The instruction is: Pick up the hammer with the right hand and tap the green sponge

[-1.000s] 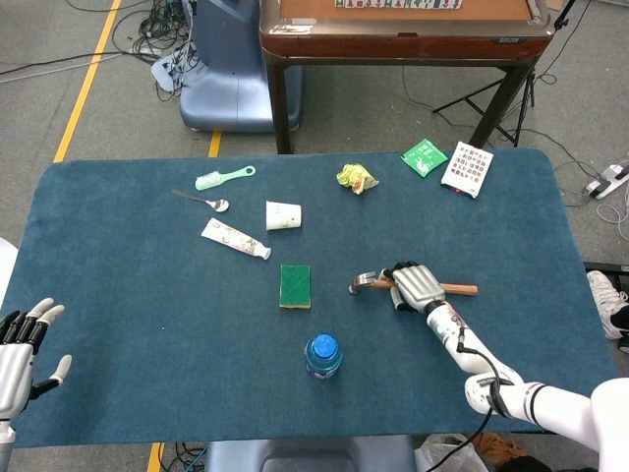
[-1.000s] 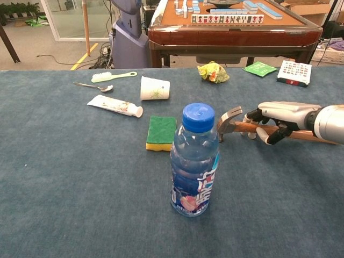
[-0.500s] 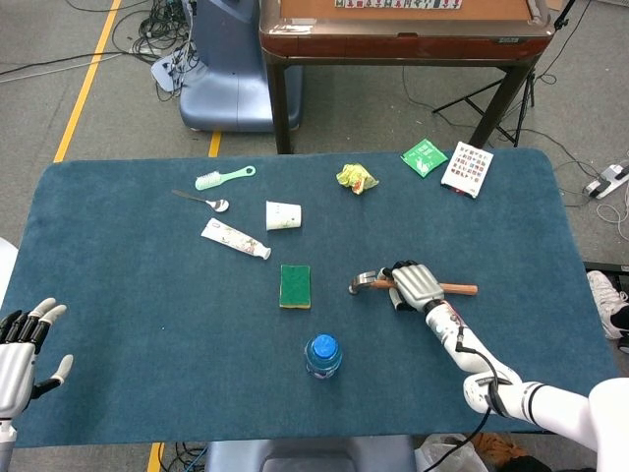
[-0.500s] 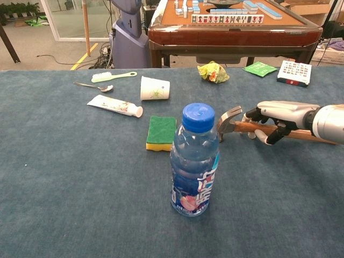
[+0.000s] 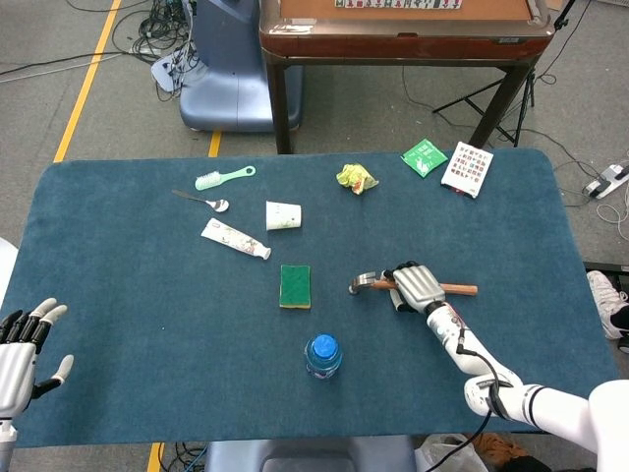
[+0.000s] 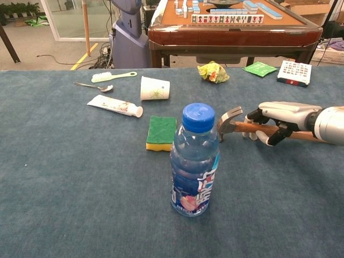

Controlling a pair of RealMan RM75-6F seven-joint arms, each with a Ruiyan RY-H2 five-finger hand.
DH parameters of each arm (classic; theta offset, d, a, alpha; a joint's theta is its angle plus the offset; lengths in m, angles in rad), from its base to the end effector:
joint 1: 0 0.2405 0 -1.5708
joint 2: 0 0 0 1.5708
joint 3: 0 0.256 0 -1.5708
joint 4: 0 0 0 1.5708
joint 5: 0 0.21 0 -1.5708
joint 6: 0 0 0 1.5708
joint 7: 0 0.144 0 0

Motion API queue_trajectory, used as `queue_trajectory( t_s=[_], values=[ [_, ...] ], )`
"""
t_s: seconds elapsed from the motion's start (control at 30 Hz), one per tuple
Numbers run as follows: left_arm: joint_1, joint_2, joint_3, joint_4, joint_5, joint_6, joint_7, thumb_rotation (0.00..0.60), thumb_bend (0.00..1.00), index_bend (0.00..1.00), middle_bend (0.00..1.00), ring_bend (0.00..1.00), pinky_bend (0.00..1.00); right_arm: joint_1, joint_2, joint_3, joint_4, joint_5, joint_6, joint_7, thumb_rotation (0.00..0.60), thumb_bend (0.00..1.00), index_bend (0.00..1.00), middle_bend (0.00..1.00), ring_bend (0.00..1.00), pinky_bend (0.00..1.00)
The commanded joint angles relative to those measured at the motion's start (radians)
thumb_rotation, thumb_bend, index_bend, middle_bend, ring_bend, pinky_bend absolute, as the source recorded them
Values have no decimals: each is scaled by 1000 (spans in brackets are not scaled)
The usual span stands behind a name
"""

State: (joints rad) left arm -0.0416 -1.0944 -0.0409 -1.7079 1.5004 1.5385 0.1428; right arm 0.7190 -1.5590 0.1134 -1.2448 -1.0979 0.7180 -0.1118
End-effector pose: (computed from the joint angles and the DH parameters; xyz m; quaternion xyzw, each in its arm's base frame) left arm -0.2991 0.1648 0.1642 -0.5923 -0.3668 -0.3674 0.6162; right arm -0.2259 -0.3524 -0.0312 0.7408 -0.4709 0.2710 0.3950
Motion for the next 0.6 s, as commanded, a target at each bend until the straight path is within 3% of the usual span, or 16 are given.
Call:
queue_trajectory(
  t_s=[0.03,0.33,0.6],
  values=[
    [-1,0,0,0,0,-1,0,600,284,178,125,148,77,0,-1,0,0,0,0,-1,600,677,415,537,264,200],
    [-5,4,4,1,5,-9,-6,600,283,178,125,148,73,-7,-7,3,-1,-4,19,-2,600,670,479,593,327,203],
    [-4,10,8,-3,9,-11,-12,600,283,178,125,148,70,-23,-10,6,-6,-26,55,10,600,653,522,644,406,297]
  ],
)
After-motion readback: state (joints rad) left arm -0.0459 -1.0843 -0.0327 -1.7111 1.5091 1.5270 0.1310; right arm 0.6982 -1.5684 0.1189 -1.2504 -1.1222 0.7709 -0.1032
